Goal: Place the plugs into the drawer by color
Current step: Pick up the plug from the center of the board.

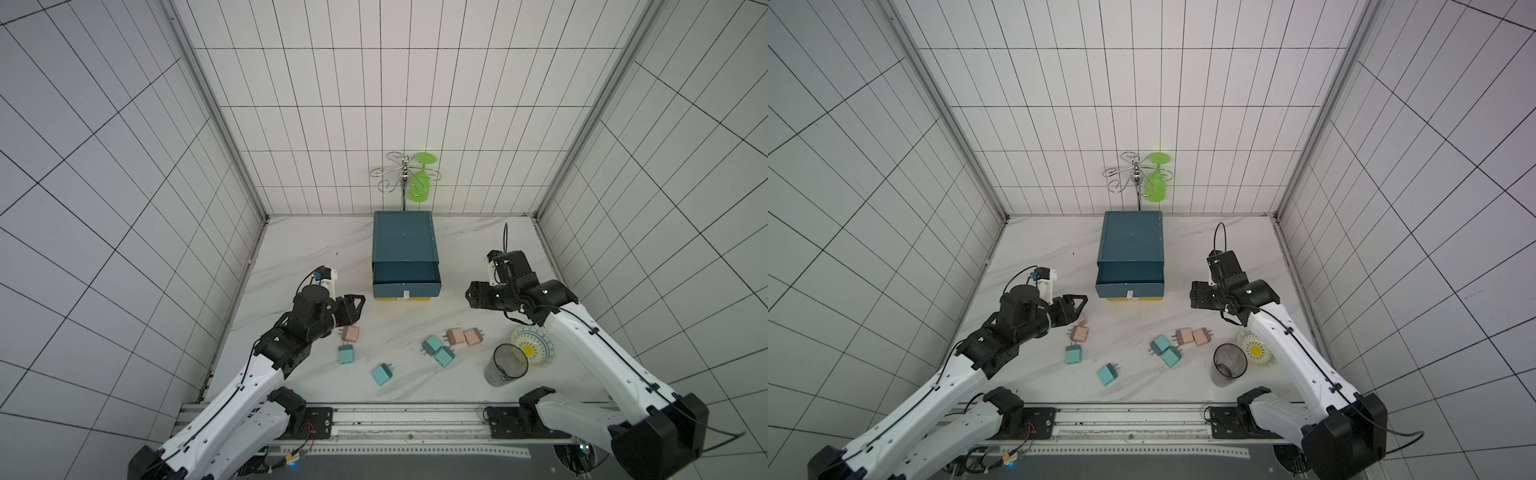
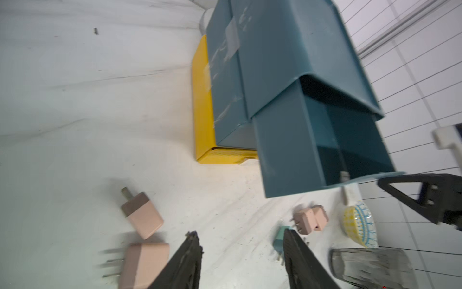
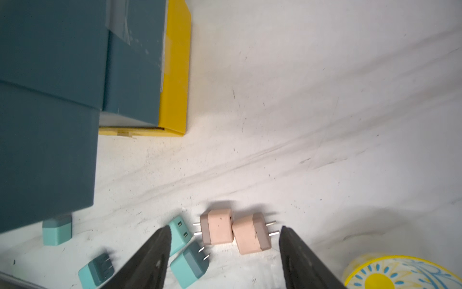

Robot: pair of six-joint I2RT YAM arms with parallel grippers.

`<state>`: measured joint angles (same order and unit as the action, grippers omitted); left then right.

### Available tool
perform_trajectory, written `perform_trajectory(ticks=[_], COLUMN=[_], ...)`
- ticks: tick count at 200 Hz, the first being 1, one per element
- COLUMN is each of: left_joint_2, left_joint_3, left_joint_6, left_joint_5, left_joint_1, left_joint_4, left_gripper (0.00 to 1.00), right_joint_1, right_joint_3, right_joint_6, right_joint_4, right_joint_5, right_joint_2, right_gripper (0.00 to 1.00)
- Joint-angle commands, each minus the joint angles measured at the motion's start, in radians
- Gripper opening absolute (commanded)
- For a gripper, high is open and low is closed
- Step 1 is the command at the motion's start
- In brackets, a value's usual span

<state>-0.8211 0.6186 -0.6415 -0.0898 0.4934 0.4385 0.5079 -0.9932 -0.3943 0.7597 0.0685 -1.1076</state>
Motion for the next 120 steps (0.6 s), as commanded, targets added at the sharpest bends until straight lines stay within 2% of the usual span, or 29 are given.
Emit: perform_trajectory(ticks=[1,17,38,50,62,83,120], left_joint_2=[-0.028,-0.05,-0.084,-0.113,-0.147,-0.249,-0.463], left_joint_3=[-0.05,-0.077,-0.072,-0.08,-0.076,-0.078,0.001], left_joint_6=[0.054,0.054,0.06,0.059,0.043,0.051,0.039], left_joint_5=[0.089,0.113,0.172,0.191,0.208,0.238,0.245], left_joint_1=[0.001,-0.002,-0.006,-0.007,-0.006,-0.003,-0.007], left_joint_4=[0.059,0.02,0.028,0.003,0.001,-0.051,-0.072], left_gripper=[0.55,0.55,0.58,0.63,0.64,0.65,0.67], right_joint_1=[0.046,0.095,0.161,0.177,0.182,0.181,0.181], right_joint_3=[0.045,0.075,0.133,0.165,0.186,0.214,0.244], right_joint_6=[-0.05,-0.084,-0.12,-0.131,-0.132,-0.124,-0.099], right_joint_4=[0.001,-0.008,-0.022,-0.053,-0.075,-0.12,-0.155], right_joint_5=[0.065,0.088,0.04,0.025,0.021,0.017,0.023], right_joint_2=[0.067,0.087,0.126,0.151,0.175,0.201,0.22], right_gripper=[0.72,0.72,0.73,0.73,0.73,0.73,0.75])
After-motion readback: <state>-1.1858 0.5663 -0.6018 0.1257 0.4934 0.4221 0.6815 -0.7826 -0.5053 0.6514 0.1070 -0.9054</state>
